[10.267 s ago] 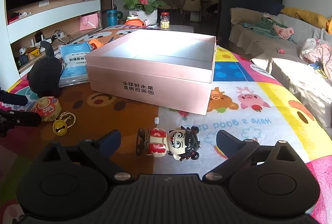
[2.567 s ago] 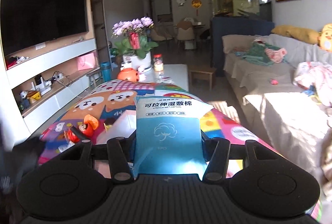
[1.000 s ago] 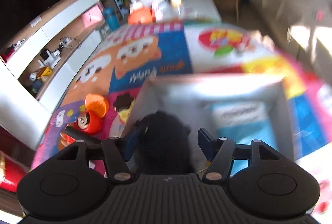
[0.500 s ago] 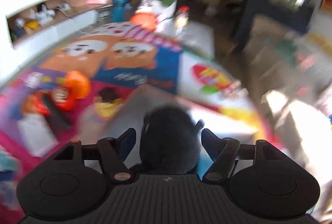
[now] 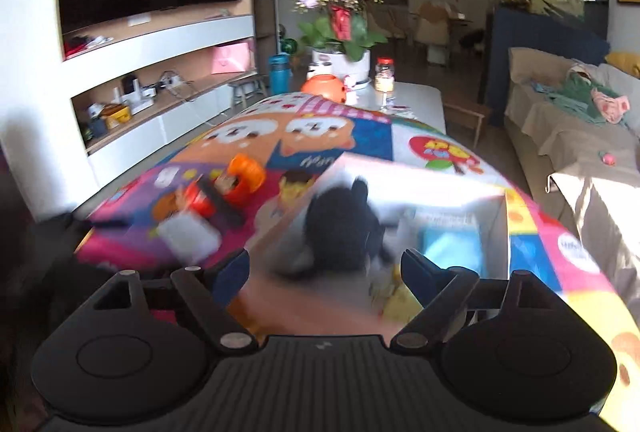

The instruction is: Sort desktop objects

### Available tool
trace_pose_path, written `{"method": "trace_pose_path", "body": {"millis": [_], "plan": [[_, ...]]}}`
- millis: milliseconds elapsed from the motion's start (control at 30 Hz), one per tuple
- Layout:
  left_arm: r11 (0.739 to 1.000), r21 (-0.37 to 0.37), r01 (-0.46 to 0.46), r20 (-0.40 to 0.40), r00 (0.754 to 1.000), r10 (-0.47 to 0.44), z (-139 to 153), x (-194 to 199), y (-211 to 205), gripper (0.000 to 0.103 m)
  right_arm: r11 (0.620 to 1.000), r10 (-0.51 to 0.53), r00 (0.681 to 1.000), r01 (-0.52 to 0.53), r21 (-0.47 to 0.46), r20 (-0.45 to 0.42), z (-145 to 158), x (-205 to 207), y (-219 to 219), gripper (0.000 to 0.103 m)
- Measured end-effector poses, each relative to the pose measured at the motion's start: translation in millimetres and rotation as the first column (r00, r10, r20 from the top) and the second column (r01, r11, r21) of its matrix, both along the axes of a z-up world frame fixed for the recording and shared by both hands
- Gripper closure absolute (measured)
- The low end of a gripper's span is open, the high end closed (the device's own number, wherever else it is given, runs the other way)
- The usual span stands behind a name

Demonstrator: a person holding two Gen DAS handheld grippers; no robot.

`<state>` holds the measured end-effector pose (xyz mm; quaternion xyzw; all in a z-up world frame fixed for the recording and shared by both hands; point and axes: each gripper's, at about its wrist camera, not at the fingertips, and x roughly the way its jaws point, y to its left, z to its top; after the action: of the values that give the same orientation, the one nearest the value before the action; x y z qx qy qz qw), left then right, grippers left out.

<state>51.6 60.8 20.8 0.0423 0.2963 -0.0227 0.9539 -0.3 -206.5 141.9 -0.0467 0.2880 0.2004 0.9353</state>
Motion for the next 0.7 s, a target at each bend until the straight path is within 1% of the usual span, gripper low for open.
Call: {"method": "trace_pose_path", "body": {"millis": [100,133,200,267,300,333,367,400,433,467,533,600,633,667,700], "plan": [[0.999,0.033,-0.006,-0.027,1.0,0.007,-6,25,-3,0.0,1.0,0.006,1.0,-0.006,-0.006,0.003,-17,-30,-5,0.017],[0.999,0.051,-0.009,-0.035,0.999,0.01,-8,30,-3,0.0,1.0,0.006,1.0,-0.006,-0.007,0.001,-22,-38,-7,0.014],[0.997,0.08,-0.005,-0.057,0.998,0.009,-13,37,-5,0.0,1.0,-0.001,1.0,0.001,-0.004,-0.01,-31,-50,-12,0.013],[0.997,0.071,0.014,-0.083,0.996,-0.008,-15,41,-4,0.0,1.0,-0.021,1.0,0.022,0.007,-0.02,-38,-58,-21,0.01],[0.997,0.071,0.014,-0.084,0.996,-0.008,-15,41,-3,0.0,0.999,-0.038,0.999,0.038,0.018,-0.026,-41,-60,-27,0.009],[0.997,0.078,0.015,-0.083,0.997,-0.009,-16,39,-3,0.003,0.998,-0.058,0.998,0.059,0.032,-0.032,-44,-61,-33,0.007],[0.996,0.087,0.022,-0.081,0.997,-0.015,-16,37,-4,0.012,0.996,-0.08,0.996,0.082,0.048,-0.038,-47,-62,-39,0.006],[0.996,0.088,0.028,-0.075,0.997,-0.021,-16,34,-5,0.016,0.993,-0.102,0.994,0.105,0.063,-0.041,-50,-63,-45,0.006],[0.995,0.095,0.03,-0.073,0.997,-0.023,-15,29,-7,0.019,0.989,-0.126,0.991,0.129,0.079,-0.045,-54,-63,-51,0.005],[0.994,0.101,0.036,-0.075,0.997,-0.029,-14,24,-10,0.019,0.985,-0.146,0.988,0.15,0.09,-0.048,-56,-63,-55,0.005],[0.992,0.092,0.084,-0.081,0.994,-0.077,-12,6,-17,0.019,0.975,-0.19,0.98,0.195,0.11,-0.053,-63,-59,-64,0.005],[0.985,0.069,0.161,-0.093,0.984,-0.154,-9,-19,-30,0.019,0.964,-0.231,0.971,0.236,0.126,-0.054,-69,-58,-72,0.005],[0.975,0.046,0.218,-0.1,0.972,-0.213,-7,-32,-38,0.019,0.957,-0.254,0.966,0.259,0.131,-0.055,-71,-56,-76,0.005],[0.959,0.017,0.282,-0.103,0.955,-0.279,-5,-44,-47,0.019,0.95,-0.271,0.96,0.278,0.143,-0.064,-74,-55,-80,0.005],[0.939,-0.008,0.345,-0.101,0.934,-0.344,-3,-54,-56,0.017,0.943,-0.28,0.957,0.29,0.162,-0.079,-75,-53,-84,0.005]]}}
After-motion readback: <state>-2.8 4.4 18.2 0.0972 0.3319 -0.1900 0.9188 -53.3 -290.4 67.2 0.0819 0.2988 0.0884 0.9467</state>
